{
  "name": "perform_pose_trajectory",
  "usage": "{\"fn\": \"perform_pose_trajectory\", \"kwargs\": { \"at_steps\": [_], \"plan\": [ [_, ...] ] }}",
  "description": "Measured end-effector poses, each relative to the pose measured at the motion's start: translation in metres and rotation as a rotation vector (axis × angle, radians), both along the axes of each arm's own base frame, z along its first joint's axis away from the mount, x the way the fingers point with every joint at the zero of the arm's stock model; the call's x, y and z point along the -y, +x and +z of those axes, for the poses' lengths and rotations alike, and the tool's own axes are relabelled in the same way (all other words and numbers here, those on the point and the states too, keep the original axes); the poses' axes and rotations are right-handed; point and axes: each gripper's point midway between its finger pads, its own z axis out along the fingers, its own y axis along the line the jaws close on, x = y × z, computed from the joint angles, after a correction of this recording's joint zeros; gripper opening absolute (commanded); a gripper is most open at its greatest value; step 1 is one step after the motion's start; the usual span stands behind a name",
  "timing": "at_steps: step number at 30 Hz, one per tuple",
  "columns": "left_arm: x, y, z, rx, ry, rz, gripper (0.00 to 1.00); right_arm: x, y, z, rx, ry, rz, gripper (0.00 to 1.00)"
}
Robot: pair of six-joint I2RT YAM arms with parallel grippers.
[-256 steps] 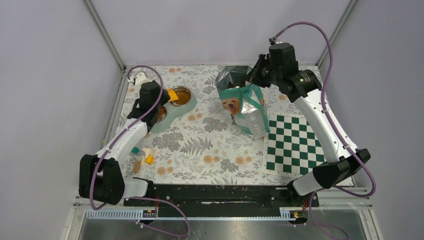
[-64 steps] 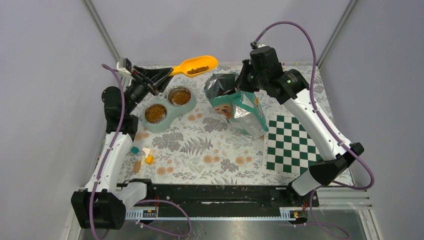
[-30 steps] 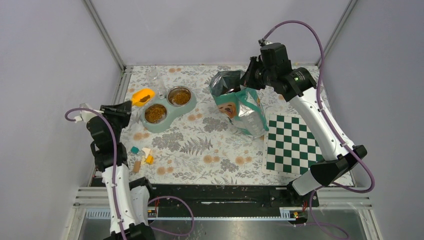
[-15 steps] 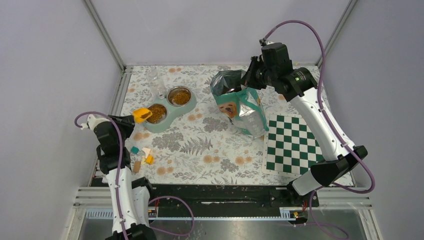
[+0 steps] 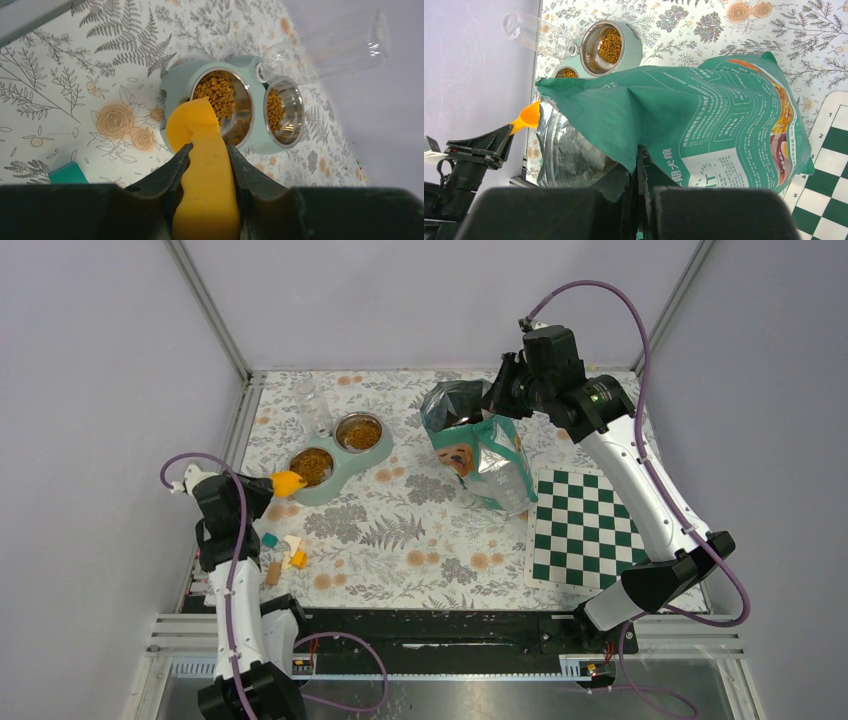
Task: Serve the pet food
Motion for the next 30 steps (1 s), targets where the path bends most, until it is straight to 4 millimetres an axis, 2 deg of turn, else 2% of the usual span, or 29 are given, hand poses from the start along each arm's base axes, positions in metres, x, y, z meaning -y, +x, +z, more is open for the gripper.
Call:
{"fn": "perform_pose_trajectory", "kwargs": {
  "at_steps": [3, 8, 16, 21, 30],
  "plan": [
    [0.001, 0.004, -0.01, -0.035, -0.02, -0.008, 0.0, 0.0, 0.0, 0.0, 0.0, 0.0, 0.0, 0.0],
    [0.007, 0.014, -0.006, -0.046, -0.009, -0.035, 0.0, 0.0, 0.0, 0.0, 0.0, 0.0, -0.002, 0.0],
    [0.025, 0.033, 0.023, -0.053, 0.104, -0.093, 0.0, 0.001, 0.004, -0.001, 0.007, 0.014, -0.001, 0.0],
    [0.026, 0.041, 0.041, -0.079, 0.196, -0.081, 0.0, 0.001, 0.006, -0.002, 0.015, 0.027, -0.001, 0.0],
    [0.025, 0.038, 0.042, -0.193, 0.294, -0.085, 0.0, 0.001, 0.007, -0.001, 0.023, 0.041, 0.002, 0.0]
  ]
}}
